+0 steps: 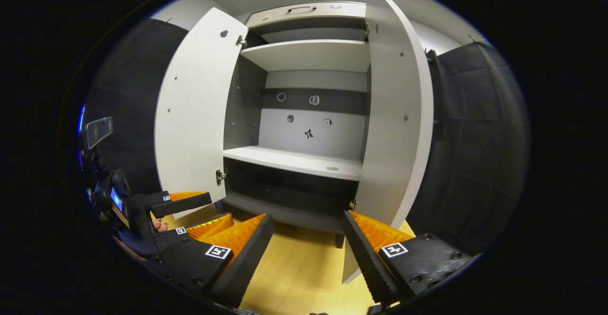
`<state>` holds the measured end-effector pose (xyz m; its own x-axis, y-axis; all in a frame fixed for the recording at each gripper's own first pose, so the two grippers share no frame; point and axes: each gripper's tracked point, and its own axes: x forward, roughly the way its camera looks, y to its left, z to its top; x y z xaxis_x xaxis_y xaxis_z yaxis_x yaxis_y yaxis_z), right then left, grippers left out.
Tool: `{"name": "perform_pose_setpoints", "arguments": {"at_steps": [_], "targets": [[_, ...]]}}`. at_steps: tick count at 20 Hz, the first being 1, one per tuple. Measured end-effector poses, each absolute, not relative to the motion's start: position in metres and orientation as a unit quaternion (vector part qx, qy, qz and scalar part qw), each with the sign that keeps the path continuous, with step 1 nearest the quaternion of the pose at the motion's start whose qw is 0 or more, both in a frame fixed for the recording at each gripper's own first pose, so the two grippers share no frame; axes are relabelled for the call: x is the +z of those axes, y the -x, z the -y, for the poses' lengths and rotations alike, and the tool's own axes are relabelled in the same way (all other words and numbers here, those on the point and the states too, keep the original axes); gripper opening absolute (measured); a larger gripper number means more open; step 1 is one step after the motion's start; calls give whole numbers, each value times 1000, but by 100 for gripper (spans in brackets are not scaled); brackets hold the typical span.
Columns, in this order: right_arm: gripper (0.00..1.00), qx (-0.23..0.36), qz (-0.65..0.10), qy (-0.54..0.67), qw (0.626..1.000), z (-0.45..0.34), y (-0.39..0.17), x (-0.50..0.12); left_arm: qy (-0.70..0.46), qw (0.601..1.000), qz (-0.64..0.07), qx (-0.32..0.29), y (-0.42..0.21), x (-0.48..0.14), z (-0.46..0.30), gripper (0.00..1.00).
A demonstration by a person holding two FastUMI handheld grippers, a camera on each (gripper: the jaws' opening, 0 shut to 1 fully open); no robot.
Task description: Grasp the bottle in the cabinet with the left hand and place it on the coaster, then close the right door with the right hand and the left door with the left hand.
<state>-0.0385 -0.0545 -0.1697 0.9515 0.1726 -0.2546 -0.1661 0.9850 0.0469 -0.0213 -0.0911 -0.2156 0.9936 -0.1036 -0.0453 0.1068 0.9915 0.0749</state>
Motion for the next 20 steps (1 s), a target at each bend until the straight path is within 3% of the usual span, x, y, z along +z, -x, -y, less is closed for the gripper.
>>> {"name": "perform_pose_setpoints", "arguments": {"at_steps": [5,7,11,16,20], "targets": [[98,65,-126,-21,990,79,51,-115,-37,995,-57,-73,18,-154,81,94],[94,39,-112,-19,993,98,58,-89,-48,994,-63,-78,22,-128,75,95],[98,-41,-85,-27,995,146,67,-53,-53,994,-57,-82,37,-89,59,94],[98,-138,-77,-34,987,205,63,-45,-14,994,-76,-74,55,-69,23,94],[98,-164,-75,-13,984,222,46,-44,-16,994,-90,-67,70,-59,-7,95]]}}
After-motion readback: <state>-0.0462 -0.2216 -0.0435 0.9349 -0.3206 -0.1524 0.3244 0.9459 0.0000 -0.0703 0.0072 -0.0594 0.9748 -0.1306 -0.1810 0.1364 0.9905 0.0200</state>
